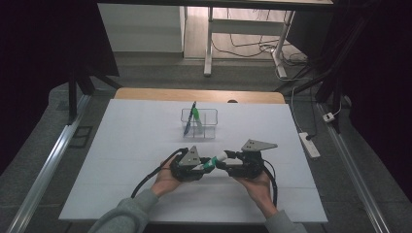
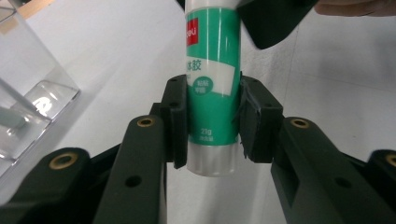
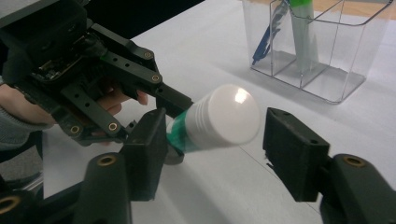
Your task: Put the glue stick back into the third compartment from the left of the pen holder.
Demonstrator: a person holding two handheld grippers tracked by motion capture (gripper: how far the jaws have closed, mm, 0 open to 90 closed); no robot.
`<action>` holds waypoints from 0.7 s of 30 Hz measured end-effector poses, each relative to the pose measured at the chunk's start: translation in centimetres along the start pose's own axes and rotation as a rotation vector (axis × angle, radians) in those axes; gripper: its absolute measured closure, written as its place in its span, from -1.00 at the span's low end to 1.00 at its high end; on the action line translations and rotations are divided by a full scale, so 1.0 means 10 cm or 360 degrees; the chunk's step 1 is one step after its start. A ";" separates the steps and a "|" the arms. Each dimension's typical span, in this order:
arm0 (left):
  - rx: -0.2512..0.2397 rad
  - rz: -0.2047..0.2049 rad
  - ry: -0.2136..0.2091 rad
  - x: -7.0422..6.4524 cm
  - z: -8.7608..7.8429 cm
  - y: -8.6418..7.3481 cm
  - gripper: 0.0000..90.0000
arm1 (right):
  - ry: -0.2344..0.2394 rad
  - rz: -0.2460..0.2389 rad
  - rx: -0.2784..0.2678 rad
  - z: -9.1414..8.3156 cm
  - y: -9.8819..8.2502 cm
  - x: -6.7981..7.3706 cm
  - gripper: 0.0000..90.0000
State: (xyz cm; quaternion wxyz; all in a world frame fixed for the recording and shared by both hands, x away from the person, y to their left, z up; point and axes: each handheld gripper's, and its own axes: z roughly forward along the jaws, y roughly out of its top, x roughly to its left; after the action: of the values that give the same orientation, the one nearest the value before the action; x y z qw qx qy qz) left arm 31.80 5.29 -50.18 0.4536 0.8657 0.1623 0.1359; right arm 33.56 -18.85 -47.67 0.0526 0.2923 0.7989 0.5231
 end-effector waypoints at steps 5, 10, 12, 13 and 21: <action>0.0016 0.0019 -0.0010 -0.01 0.03 0.00 0.45 | 0.0005 -0.0012 -0.0014 0.01 0.01 0.02 0.20; 0.0056 0.0041 -0.0023 -0.02 0.06 0.00 0.43 | 0.0111 0.0029 -0.0045 -0.01 0.02 0.02 0.42; 0.0049 0.0028 -0.0029 -0.01 0.05 0.00 0.42 | 0.0110 0.0010 -0.0042 -0.01 0.04 0.05 0.44; 0.0040 0.0010 -0.0030 0.00 0.04 0.00 0.41 | 0.0106 -0.0001 -0.0045 -0.01 0.04 0.06 0.44; 0.0024 -0.0195 0.0011 0.10 -0.15 -0.02 -0.09 | 0.0029 -0.0015 -0.0114 -0.12 0.07 0.04 0.44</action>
State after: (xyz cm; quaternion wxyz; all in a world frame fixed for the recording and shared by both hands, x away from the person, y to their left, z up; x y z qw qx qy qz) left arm 32.12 6.93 -49.48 0.4540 0.8570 0.2177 0.1096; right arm 33.10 -19.42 -46.47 0.0582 0.2816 0.7814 0.5538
